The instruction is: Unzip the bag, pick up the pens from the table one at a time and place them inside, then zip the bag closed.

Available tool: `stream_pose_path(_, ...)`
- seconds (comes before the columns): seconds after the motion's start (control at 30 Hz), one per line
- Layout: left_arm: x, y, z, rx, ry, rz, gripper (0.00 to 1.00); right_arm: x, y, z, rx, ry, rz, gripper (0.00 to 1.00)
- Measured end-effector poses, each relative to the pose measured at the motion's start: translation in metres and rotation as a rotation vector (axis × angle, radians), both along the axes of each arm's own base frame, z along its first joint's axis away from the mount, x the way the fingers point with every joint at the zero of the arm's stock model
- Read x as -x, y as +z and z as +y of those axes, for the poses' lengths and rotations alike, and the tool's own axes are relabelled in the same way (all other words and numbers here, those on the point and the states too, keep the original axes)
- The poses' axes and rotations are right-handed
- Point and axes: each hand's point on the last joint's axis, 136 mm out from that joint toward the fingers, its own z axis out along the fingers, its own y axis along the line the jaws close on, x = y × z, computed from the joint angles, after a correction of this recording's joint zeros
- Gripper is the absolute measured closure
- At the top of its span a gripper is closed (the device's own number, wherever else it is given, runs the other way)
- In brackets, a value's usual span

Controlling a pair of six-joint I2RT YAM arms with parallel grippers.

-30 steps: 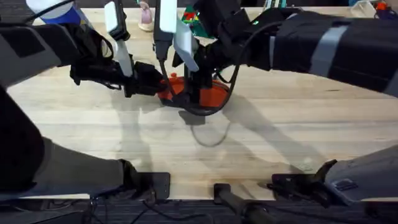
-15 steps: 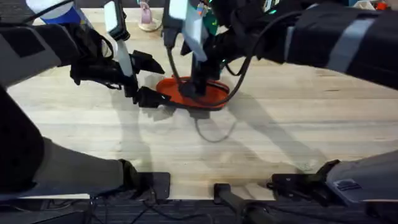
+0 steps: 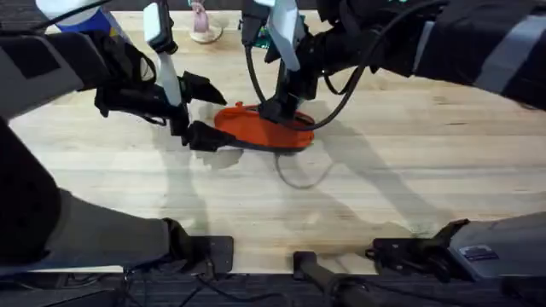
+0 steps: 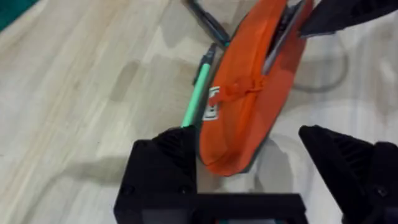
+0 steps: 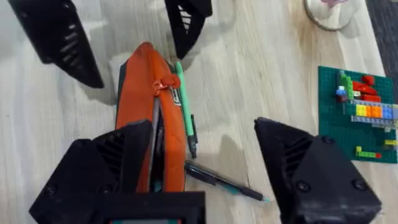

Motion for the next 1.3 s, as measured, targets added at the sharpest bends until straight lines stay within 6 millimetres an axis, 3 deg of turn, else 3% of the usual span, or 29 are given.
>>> stream_pose_path(0.27, 0.014, 0.083, -0.002, -0.018, -0.001, -0.015, 0.006, 0.0, 0.0, 0.0, 0.001, 0.0, 0.002, 0.005)
stream_pose_path(0.43, 0.022, 0.117, 0.003, -0.097, 0.054, -0.039, 0.006, 0.0, 0.0, 0.0, 0.002, 0.0, 0.002, 0.005)
stream_pose_path(0.63, 0.028, 0.141, 0.014, -0.16, 0.259, 0.043, 0.006, 0.001, 0.0, 0.0, 0.001, 0.0, 0.002, 0.005)
stream_pose_path(0.93, 0.061, 0.189, 0.012, -0.166, 0.427, 0.029, 0.008, -0.008, -0.003, -0.008, 0.044, -0.046, -0.027, 0.005)
stream_pose_path(1.3, 0.068, 0.196, 0.015, -0.191, 0.465, -0.008, 0.008, -0.008, -0.008, -0.014, 0.073, -0.084, -0.007, 0.005)
